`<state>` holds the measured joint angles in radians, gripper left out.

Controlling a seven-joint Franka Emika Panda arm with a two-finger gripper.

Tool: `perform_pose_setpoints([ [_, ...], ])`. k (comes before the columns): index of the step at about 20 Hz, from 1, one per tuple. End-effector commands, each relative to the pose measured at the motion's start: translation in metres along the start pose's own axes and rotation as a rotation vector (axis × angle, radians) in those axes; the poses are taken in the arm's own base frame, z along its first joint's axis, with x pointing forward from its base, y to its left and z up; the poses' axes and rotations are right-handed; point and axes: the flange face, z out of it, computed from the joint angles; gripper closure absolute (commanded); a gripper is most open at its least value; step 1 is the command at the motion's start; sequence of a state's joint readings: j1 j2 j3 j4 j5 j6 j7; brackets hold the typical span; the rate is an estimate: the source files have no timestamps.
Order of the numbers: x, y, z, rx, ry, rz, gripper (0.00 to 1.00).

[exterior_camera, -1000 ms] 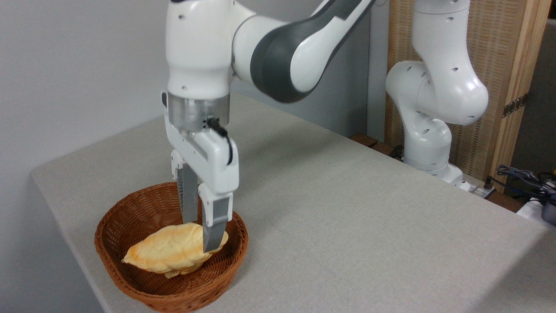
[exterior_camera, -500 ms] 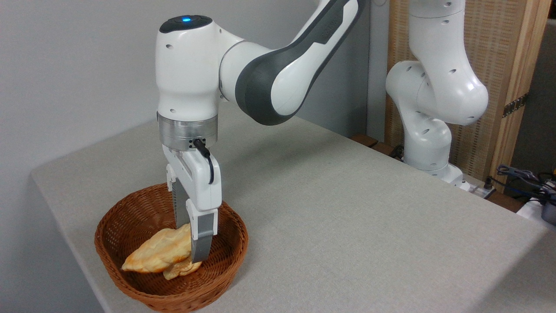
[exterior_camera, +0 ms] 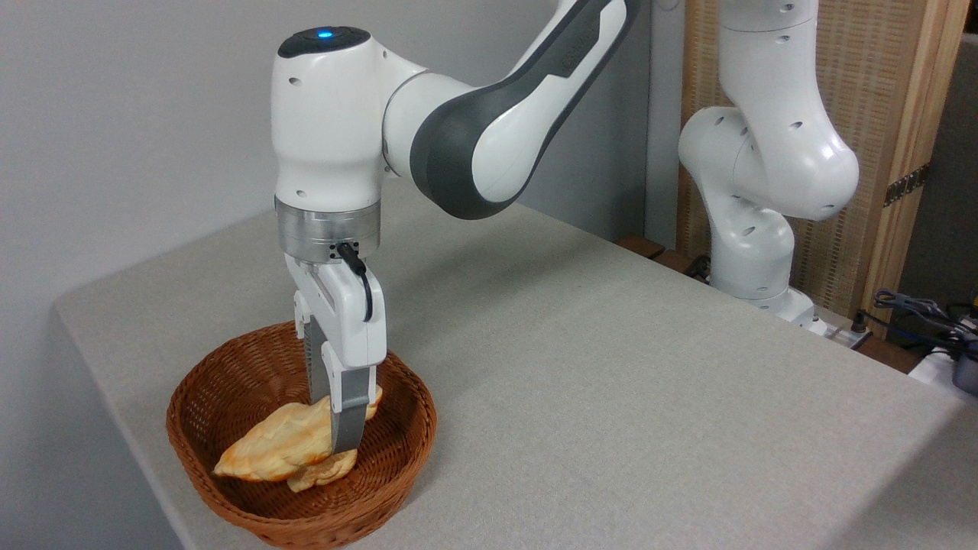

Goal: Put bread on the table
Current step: 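Lift the braided bread out of the basket and carry it beside the basket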

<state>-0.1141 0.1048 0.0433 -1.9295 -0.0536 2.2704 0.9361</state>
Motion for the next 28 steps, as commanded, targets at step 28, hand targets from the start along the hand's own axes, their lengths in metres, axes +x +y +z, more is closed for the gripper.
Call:
perform_pose_setpoints([
  [28,-0.057,0.010,-0.124,-0.120,0.023,-0.197,0.60],
])
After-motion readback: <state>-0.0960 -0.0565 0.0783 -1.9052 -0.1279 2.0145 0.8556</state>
